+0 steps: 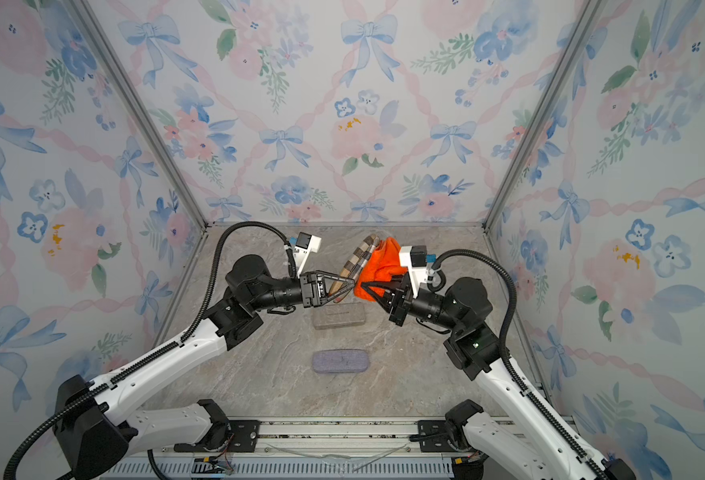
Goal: Wipe the eyeglass case
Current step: Wipe the dirt from the eyeglass case.
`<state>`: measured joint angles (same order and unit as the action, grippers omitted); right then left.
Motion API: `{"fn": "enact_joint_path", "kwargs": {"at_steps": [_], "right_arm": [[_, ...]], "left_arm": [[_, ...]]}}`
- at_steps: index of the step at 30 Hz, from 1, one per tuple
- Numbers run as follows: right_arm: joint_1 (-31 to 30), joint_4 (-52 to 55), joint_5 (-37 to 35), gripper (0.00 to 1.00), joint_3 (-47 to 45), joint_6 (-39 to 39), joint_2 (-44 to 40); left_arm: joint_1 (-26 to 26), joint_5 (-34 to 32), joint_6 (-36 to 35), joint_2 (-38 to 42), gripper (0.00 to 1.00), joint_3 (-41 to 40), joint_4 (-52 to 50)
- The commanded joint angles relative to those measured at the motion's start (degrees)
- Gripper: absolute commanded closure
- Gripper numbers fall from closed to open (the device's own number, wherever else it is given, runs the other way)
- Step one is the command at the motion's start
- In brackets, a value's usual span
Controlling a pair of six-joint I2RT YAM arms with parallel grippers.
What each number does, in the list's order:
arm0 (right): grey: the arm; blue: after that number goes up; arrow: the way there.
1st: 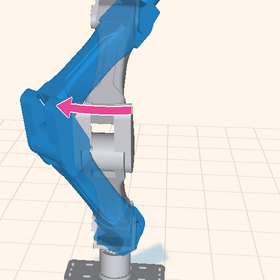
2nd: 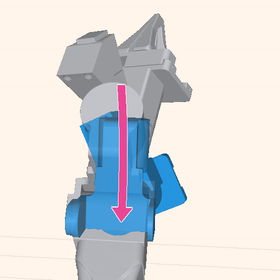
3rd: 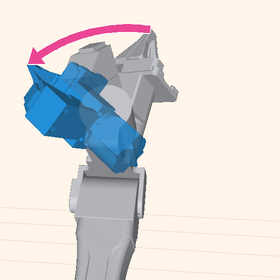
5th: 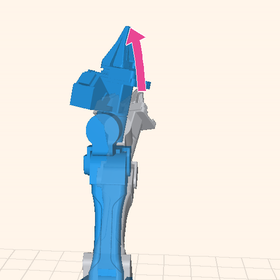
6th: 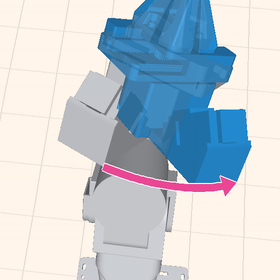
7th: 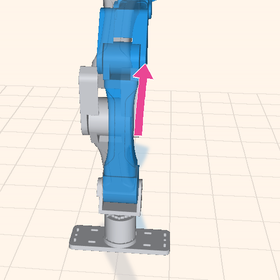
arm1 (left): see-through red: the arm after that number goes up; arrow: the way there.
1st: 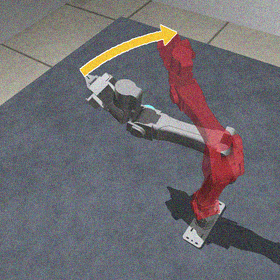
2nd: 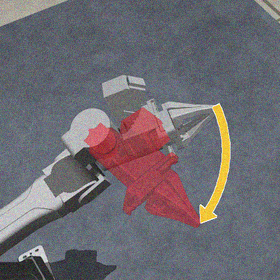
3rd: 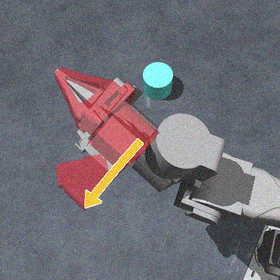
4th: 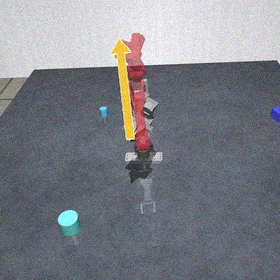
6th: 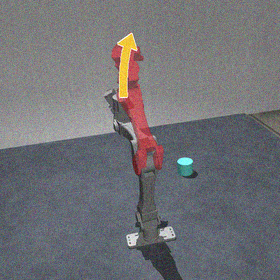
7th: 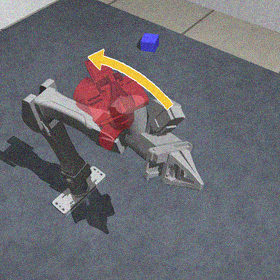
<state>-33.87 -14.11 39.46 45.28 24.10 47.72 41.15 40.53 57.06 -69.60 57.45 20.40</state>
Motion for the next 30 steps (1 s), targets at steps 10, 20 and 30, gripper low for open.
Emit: {"fn": "enact_joint_path", "kwargs": {"at_steps": [10,20,30], "right_arm": [[-5.14,1.68,-7.56,1.0,2.99,-7.62,1.63],[-3.07,-9.46,-12.3,1.0,-1.82,-0.82,0.43],[-7.89,-2.43,-13.33,1.0,-0.22,-6.77,0.32]], "left_arm": [[1.91,4.45,-1.32,-1.88,0.74,4.1,-1.13],[2.72,1.85,-0.32,-0.4,0.74,2.87,-0.02],[1.75,2.8,-0.15,-0.62,0.74,2.08,-0.01]]}}
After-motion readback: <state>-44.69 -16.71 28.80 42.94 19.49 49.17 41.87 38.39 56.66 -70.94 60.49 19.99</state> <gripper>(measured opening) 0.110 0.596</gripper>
